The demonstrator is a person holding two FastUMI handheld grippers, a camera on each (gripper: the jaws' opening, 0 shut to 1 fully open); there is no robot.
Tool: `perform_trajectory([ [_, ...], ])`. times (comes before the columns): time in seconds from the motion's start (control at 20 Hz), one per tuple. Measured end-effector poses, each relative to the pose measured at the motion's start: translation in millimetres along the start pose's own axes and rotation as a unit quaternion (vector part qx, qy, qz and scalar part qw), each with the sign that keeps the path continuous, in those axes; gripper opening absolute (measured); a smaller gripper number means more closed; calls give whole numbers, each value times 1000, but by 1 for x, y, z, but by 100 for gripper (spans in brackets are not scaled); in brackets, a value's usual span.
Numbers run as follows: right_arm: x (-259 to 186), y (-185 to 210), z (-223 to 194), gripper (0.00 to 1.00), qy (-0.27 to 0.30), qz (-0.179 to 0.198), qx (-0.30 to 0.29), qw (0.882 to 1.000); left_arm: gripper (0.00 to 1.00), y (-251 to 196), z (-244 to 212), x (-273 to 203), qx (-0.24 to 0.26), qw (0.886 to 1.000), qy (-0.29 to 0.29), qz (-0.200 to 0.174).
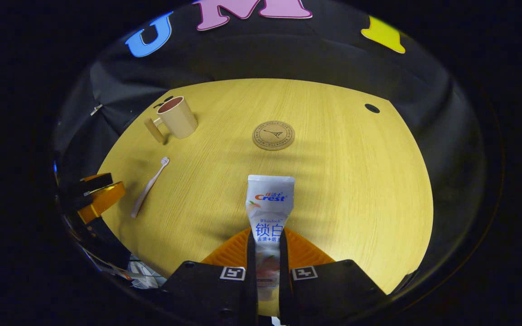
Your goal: Put the toothbrush and toothpaste on the desktop into the cup, then pick up the cup and place it on the coaster on the desktop.
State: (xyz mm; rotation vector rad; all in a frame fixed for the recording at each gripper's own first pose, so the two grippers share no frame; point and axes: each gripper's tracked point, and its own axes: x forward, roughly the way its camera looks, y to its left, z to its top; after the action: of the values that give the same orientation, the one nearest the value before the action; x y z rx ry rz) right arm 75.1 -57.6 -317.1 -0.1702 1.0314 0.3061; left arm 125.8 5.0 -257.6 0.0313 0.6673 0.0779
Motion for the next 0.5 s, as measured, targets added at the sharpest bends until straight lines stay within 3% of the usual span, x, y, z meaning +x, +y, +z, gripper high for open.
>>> perform_trajectory([
  [0.35,-16,-14,-14,22,-6,13,31,999,88,6,-24,46,-29,996,87,10],
  [0.5,-13,-20,-13,22,-13,14,35,999,69,4,-31,55,-16,993,113,13],
])
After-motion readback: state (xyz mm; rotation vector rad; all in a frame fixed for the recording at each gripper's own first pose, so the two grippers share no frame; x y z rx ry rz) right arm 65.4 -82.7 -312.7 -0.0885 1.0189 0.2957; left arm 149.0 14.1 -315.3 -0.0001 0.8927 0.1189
